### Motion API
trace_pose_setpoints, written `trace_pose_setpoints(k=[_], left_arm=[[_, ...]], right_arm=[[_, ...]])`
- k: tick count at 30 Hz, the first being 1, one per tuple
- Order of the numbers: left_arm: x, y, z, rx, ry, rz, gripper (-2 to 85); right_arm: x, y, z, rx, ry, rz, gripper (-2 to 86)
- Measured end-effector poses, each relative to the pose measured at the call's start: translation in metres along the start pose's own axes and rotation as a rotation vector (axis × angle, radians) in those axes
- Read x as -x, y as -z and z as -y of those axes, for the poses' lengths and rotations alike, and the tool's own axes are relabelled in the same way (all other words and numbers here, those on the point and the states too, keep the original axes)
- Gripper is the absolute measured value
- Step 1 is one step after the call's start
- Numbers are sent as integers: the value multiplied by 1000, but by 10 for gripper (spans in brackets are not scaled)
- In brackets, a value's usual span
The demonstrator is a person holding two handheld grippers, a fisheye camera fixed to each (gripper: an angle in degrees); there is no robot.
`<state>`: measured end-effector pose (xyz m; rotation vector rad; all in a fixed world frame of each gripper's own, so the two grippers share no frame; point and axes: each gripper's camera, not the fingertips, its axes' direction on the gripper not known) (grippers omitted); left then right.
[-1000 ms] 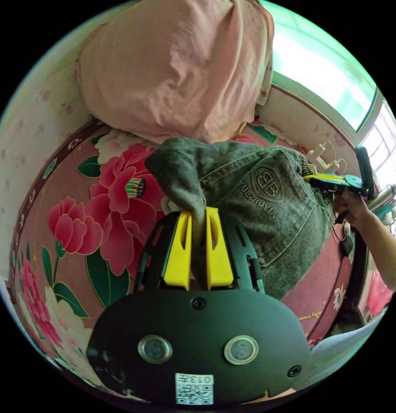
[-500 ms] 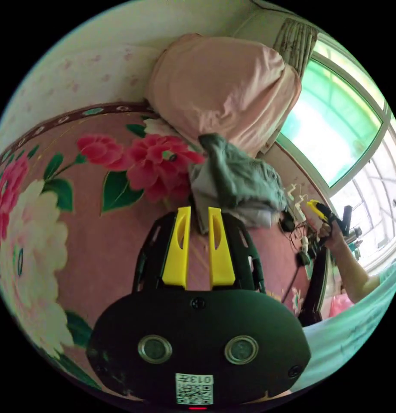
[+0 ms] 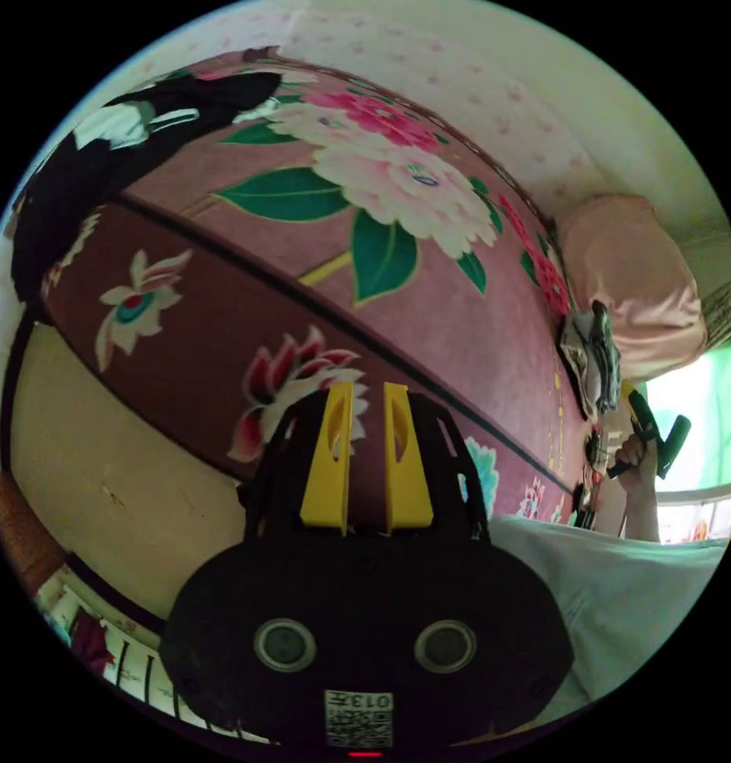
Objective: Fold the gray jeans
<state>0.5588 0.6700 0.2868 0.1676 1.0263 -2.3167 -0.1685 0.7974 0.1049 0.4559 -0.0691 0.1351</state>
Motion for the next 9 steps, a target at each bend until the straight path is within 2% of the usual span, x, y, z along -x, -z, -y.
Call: trace_pose_setpoints(k=[5, 9], left_arm=[[144, 54, -12, -139, 77, 27, 75], [276, 101, 6, -199, 56, 170, 106]], right_arm=[[164, -144, 68, 121, 230, 193, 13], [303, -269, 106, 191, 302, 207, 45]])
